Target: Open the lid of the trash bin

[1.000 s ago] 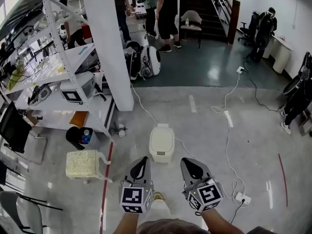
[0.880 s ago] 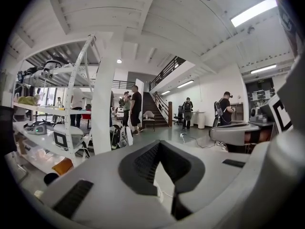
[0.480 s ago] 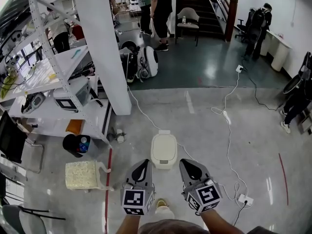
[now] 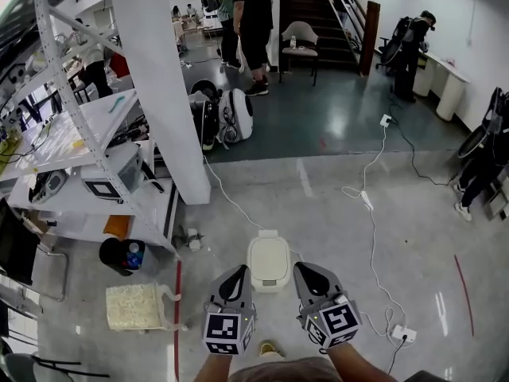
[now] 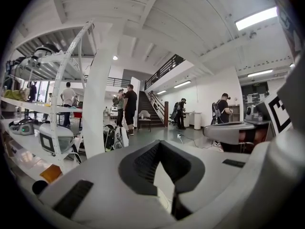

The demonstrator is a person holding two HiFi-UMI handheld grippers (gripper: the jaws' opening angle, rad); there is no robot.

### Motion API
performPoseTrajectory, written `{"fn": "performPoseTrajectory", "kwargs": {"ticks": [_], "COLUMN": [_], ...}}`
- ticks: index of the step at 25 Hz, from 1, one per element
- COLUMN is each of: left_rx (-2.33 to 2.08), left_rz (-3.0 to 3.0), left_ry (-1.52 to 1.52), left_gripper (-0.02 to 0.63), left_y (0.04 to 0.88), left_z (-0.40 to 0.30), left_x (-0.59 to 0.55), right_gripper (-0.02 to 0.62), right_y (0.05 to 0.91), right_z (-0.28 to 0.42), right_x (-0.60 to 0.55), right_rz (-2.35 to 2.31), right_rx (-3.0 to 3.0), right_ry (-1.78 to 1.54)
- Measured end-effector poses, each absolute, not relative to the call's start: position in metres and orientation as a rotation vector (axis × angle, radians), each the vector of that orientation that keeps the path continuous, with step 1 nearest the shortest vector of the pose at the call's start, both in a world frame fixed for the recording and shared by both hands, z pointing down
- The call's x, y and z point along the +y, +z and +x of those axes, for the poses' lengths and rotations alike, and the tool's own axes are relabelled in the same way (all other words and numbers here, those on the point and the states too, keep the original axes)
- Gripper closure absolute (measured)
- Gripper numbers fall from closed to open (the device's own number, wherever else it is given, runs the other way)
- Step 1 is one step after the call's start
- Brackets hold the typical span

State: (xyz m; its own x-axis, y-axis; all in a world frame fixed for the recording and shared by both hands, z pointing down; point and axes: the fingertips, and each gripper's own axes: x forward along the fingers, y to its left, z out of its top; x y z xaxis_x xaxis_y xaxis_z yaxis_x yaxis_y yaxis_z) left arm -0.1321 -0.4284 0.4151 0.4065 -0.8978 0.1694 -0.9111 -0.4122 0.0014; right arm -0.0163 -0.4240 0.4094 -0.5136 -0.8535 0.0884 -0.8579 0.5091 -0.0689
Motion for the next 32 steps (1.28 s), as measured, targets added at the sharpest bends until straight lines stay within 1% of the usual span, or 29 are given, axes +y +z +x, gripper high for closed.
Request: {"fn": "performPoseTrajectory", "kwargs": {"ticks": [8, 14, 32], "left_rx": [-1.679, -1.684, -1.754], "left_rz": [2.574, 2.561, 2.481], "left_ry": [0.166, 0.150, 0.239], "left_gripper": [0.605, 0.604, 0.606], "left_y": [0.394, 0.395, 0.449], "left_z": [-0.127, -0.121, -0.138], "left_x": [-0.471, -0.493, -0.529], "right_gripper": [0.561, 0.561, 0.561], "right_y": [0.389, 0.389, 0.433], "right_z": [-0.012, -0.013, -0.032], "right_x": [-0.468, -0.492, -0.535], "right_rz": [1.524, 1.482, 1.331], "right_rx": [-2.712, -2.734, -2.762], "right_ry": [0.096, 0.095, 0.054]}}
